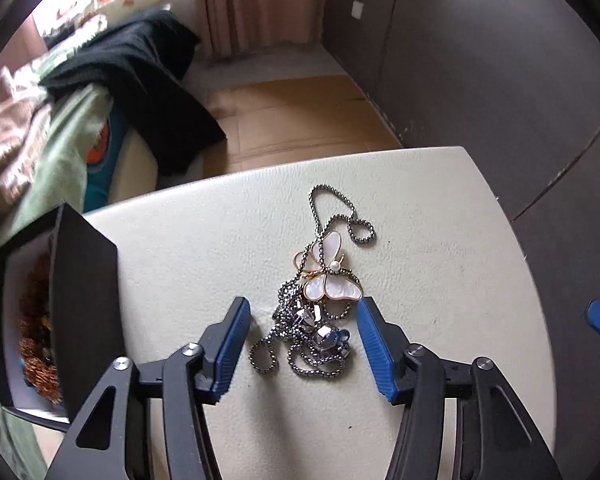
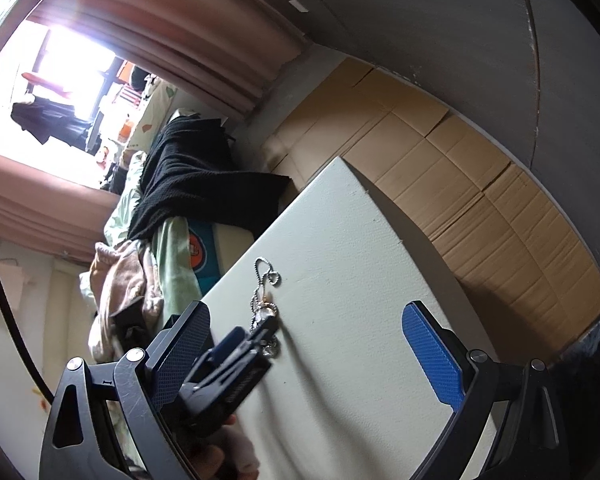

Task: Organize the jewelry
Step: 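Move the left gripper to the silver chain necklace and close on it, then lift the chain with the left gripper, leaving the butterfly pendant on the table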

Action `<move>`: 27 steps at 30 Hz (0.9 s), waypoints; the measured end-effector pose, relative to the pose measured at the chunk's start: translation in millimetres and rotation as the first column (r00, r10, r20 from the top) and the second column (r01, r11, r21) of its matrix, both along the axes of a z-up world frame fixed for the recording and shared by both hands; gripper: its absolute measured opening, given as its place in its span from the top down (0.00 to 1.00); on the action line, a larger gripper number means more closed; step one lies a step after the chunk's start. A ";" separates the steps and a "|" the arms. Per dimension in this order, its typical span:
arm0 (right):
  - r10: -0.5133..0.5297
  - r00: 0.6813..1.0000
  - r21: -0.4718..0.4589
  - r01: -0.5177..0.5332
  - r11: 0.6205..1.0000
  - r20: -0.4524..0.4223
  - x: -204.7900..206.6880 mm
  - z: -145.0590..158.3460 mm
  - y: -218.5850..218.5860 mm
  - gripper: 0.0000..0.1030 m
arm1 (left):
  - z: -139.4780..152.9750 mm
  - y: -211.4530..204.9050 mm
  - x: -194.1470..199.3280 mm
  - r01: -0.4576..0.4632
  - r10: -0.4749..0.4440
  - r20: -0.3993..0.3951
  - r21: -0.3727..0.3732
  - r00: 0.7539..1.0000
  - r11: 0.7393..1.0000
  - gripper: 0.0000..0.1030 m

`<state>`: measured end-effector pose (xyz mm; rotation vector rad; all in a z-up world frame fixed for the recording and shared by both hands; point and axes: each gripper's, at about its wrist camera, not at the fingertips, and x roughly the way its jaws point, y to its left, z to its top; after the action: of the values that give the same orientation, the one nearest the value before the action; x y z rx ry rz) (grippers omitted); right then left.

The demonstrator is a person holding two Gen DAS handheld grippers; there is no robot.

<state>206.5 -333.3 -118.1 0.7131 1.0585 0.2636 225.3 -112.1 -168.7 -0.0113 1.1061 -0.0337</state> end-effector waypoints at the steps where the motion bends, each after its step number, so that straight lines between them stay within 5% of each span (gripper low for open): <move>1: 0.003 1.000 0.001 -0.003 1.000 -0.001 0.6 0.0 0.7 0.04 | 0.7 -0.1 -1.7 0.002 -0.002 0.001 0.003 1.000 1.000 0.50; 8: 0.004 1.000 0.004 -0.004 1.000 -0.014 2.2 -4.1 2.7 0.04 | 2.9 5.0 -6.1 0.026 -0.026 0.001 0.011 1.000 1.000 0.83; 15: 0.022 1.000 -0.013 -0.023 1.000 -0.019 3.3 -4.6 7.9 0.04 | 10.9 22.8 -4.9 0.007 -0.007 0.000 -0.113 1.000 0.994 0.85; 27: 0.074 0.997 -0.002 -0.074 0.997 -0.028 9.1 -7.4 30.1 0.04 | 85.3 46.0 -28.4 0.008 0.024 0.138 -0.222 0.990 0.975 0.85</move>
<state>215.6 -303.2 -125.5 0.6777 1.1130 0.3162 196.9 -66.1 -83.4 -0.2111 0.9576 -0.1490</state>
